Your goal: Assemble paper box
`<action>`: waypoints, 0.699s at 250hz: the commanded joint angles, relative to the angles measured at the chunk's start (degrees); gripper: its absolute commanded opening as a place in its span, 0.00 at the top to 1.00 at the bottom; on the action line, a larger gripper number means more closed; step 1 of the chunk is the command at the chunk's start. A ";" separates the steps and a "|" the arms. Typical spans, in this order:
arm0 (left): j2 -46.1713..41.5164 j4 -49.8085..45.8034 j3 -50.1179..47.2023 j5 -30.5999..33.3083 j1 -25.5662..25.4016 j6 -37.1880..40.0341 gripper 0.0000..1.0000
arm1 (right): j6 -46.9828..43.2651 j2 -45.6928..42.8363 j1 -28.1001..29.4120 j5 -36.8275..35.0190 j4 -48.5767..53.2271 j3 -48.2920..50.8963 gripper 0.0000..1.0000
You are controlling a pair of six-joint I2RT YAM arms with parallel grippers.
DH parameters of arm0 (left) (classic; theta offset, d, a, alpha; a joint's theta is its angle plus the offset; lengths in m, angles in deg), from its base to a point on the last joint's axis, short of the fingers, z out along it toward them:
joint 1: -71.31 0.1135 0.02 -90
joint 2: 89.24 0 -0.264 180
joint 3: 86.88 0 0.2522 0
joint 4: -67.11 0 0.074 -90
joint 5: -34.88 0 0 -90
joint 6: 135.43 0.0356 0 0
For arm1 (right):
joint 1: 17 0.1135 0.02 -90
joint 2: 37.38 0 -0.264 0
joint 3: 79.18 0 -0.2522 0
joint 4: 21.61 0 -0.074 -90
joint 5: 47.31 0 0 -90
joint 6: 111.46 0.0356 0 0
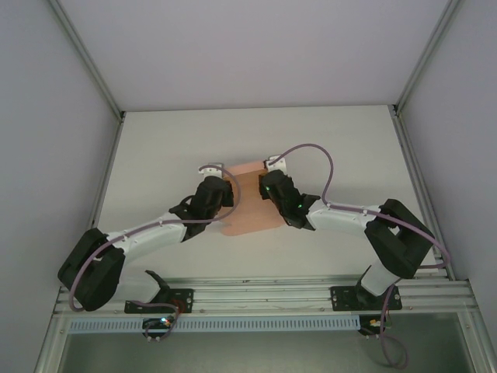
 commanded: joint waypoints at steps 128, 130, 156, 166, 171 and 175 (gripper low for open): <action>0.58 -20.48 5.60 14.61 3.41 -19.21 1.00 | 18.04 0.90 -0.26 -25.32 12.84 -4.69 1.00; 0.54 -20.76 5.71 15.00 3.40 -19.23 1.00 | 18.31 0.96 -0.31 -25.56 13.30 -4.83 1.00; 1.00 -25.31 7.41 18.84 3.06 -20.28 1.00 | 20.64 1.44 -1.31 -25.60 17.08 -5.71 1.00; 1.11 -26.54 7.67 18.94 3.36 -20.87 1.00 | 21.91 1.55 -1.86 -25.37 18.60 -6.17 1.00; 1.10 -26.59 7.55 18.63 3.49 -21.00 1.00 | 21.99 1.49 -1.82 -25.43 18.87 -6.18 1.00; 1.06 -26.03 7.44 18.34 3.64 -20.76 1.00 | 21.90 1.62 -1.83 -25.57 18.90 -6.28 1.00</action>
